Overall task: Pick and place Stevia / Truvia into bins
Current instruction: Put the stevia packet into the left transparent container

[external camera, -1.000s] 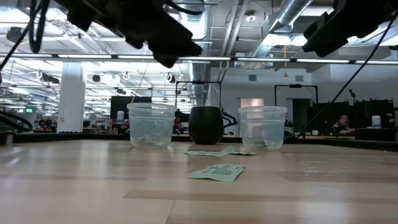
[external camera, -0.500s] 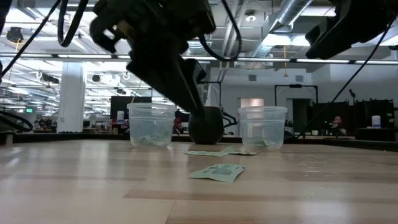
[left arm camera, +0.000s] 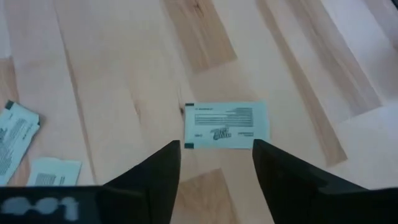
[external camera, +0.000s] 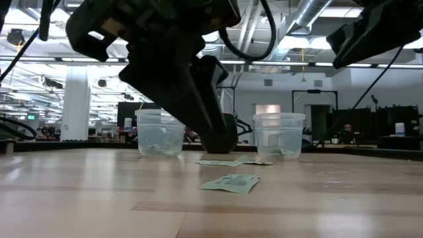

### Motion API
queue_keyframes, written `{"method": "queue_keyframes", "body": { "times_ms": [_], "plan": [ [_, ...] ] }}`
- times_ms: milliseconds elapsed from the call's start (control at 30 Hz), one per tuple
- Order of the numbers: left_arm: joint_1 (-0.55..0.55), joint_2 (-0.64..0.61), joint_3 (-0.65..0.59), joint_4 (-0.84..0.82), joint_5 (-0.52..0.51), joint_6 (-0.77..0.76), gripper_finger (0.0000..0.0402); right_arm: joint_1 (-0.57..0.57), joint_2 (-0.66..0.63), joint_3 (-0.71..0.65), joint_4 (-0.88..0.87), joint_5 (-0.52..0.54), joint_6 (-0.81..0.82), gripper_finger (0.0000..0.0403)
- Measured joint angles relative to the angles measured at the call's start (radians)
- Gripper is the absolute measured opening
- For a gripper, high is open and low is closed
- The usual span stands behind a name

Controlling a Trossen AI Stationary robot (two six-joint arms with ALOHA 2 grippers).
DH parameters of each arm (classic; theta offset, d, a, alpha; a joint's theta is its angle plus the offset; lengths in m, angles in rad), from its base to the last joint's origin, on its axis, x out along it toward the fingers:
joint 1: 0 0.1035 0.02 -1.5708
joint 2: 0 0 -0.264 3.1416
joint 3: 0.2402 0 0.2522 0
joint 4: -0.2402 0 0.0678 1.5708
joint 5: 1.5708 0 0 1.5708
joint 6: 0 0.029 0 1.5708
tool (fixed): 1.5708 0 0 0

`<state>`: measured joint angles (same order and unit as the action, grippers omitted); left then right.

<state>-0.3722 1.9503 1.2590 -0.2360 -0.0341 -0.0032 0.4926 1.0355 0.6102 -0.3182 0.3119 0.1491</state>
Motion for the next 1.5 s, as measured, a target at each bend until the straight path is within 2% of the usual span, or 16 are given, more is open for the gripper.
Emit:
{"method": "queue_keyframes", "body": {
  "times_ms": [167, 333, 400, 700, 867, 1333, 1500],
  "plan": [
    [-0.01, 0.0, 0.0, 0.012, -0.005, -0.001, 0.0225, 0.007, 0.0, 0.0, 0.006, -0.015, -0.067, 0.0075],
    [-0.015, 0.0, 0.0, 0.029, -0.025, -0.008, 0.024, 0.037, 0.0, 0.0, 0.056, -0.171, -0.199, 0.0075],
    [-0.018, 0.0, 0.0, 0.045, -0.027, -0.007, 0.0241, 0.05, 0.0, 0.0, 0.098, -0.202, -0.211, 0.0075],
    [-0.022, 0.026, -0.001, 0.075, -0.042, -0.004, 0.0241, 0.076, 0.0, 0.0, 0.11, -0.202, -0.203, 0.0075],
    [-0.023, 0.08, 0.015, 0.086, -0.012, -0.005, 0.0241, 0.075, 0.0, 0.0, 0.114, -0.201, -0.202, 0.0075],
    [-0.004, 0.115, 0.03, 0.094, 0.014, -0.005, 0.0241, 0.075, 0.0, 0.0, 0.117, -0.199, -0.183, 0.0075],
    [0.005, 0.142, 0.037, 0.111, 0.054, -0.014, 0.0241, 0.075, 0.0, 0.0, 0.117, -0.199, -0.184, 0.0075]
  ]
}}
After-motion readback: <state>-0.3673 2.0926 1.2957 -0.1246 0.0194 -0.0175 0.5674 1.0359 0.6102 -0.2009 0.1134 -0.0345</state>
